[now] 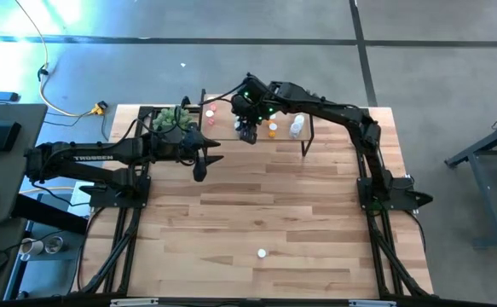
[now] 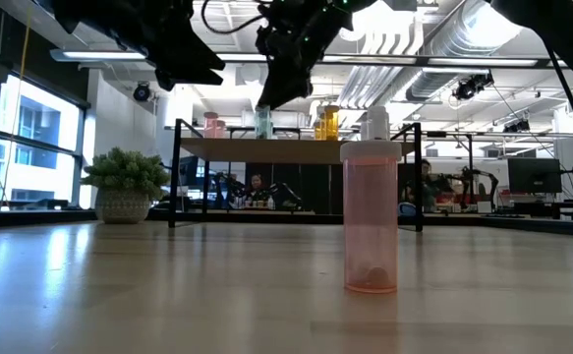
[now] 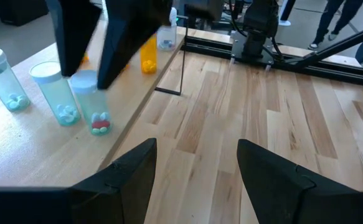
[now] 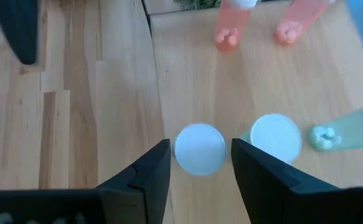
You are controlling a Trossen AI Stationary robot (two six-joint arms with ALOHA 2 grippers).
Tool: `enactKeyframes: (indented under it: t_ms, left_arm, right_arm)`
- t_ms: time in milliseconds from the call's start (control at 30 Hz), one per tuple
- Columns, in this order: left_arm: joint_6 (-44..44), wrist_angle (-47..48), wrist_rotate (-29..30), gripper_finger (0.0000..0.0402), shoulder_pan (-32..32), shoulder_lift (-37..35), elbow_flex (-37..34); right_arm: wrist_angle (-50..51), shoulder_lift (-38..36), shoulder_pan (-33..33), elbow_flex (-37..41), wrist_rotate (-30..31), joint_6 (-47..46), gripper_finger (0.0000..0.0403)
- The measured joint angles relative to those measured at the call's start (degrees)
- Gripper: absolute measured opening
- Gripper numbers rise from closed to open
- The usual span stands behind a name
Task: Pick and place medicine bottles onto shelf by color
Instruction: Put the blue pill bottle on the shelf aligned with the other blue pill bottles, then adjust the white pill bottle
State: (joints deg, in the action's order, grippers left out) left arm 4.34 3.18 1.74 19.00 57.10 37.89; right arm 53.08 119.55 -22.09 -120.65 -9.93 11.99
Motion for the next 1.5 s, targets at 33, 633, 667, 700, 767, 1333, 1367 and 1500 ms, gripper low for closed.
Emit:
enactKeyframes:
  t_ms: [33, 633, 667, 700, 767, 1333, 1367, 1500]
  left_arm:
    - [0.0, 0.0, 0.0, 0.0211, 0.0, 0.0, 0.0]
    - [0.0, 2.2, 0.0, 0.0211, 0.0, 0.0, 0.0]
    - [0.0, 2.2, 0.0, 0.0211, 0.0, 0.0, 0.0]
    - [0.0, 2.2, 0.0, 0.0211, 0.0, 0.0, 0.0]
    - [0.0, 2.2, 0.0, 0.0211, 0.0, 0.0, 0.0]
    - [1.0, 2.4, 0.0, 0.0211, 0.0, 0.0, 0.0]
    - [1.0, 2.5, 0.0, 0.0211, 0.0, 0.0, 0.0]
    - [1.0, 2.7, 0.0, 0.0211, 0.0, 0.0, 0.0]
  right_arm:
    - [0.1, 0.0, 0.0, -0.7, 0.0, 0.0, 0.0161]
    - [21.8, -0.1, 3.8, -13.5, 0.0, 1.2, 0.0161]
    - [22.9, -0.1, 4.4, -13.5, 0.0, 1.6, 0.0161]
    - [24.4, -0.1, 5.1, -13.6, 0.0, 2.0, 0.0161]
    - [27.5, -0.1, 6.4, -13.5, 0.0, 2.5, 0.0161]
    - [32.9, -5.4, 12.7, -1.8, -1.1, 2.5, 0.0161]
    - [31.3, -7.0, 12.7, 1.3, -1.1, 1.6, 0.0161]
    - [23.2, -14.2, 12.6, 13.7, -0.8, -0.9, 0.0161]
